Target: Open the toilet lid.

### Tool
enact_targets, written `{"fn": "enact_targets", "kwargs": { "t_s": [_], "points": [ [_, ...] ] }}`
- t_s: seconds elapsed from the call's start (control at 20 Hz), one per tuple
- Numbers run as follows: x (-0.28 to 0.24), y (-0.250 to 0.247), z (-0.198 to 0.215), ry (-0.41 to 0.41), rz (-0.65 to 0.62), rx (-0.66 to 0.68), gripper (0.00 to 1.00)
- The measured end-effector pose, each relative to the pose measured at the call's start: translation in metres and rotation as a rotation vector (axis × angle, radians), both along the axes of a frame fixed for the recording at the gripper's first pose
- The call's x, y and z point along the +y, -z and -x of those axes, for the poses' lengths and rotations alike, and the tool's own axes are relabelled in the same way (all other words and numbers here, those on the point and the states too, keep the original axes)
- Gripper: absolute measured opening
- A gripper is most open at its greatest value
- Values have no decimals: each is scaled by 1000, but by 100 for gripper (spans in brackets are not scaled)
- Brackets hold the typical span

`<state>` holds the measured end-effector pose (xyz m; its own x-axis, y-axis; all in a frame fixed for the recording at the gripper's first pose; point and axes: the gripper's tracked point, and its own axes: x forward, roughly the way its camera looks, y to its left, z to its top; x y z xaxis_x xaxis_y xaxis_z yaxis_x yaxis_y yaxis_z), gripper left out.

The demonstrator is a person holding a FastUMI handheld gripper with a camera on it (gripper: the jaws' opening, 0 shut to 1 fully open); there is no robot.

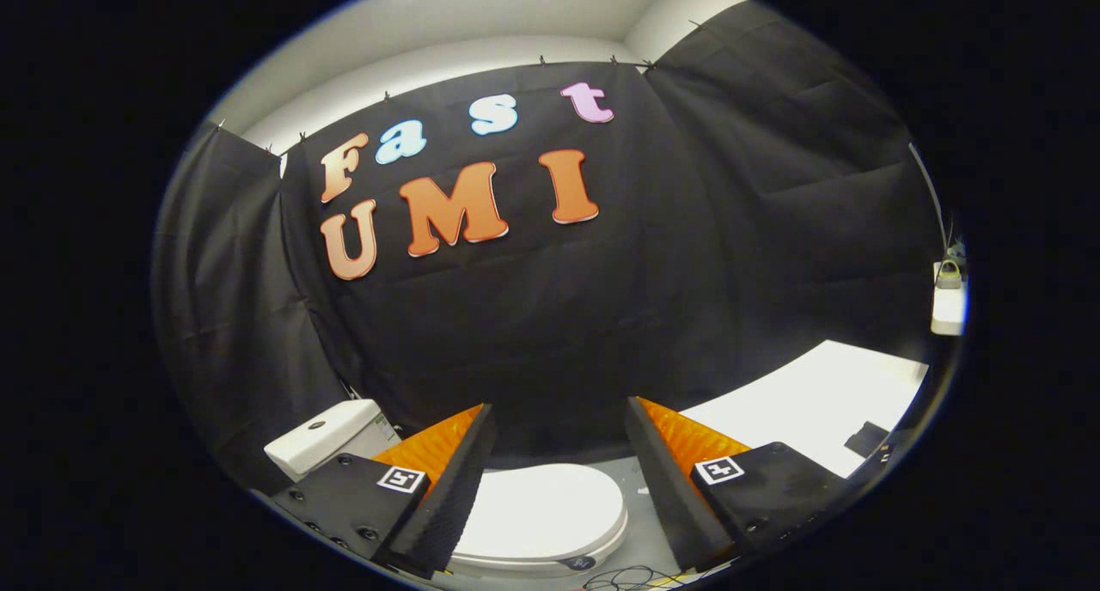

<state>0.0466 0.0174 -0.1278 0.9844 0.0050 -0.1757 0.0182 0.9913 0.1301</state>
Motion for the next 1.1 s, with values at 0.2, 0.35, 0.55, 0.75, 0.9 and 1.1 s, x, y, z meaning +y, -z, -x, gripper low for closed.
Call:
{"fn": "enact_targets", "kwargs": {
  "t_s": [0.2,0.35,0.55,0.75,0.9,1.1],
  "points": [
    [16,86,-5,48,-81,148,98],
    [19,142,-9,125,-212,225,98],
    [22,206,0,199,-338,318,99],
    [8,263,17,261,-360,421,99],
    [9,306,38,280,-396,523,99],
    [7,359,53,320,-435,612,99]
  ]
}}
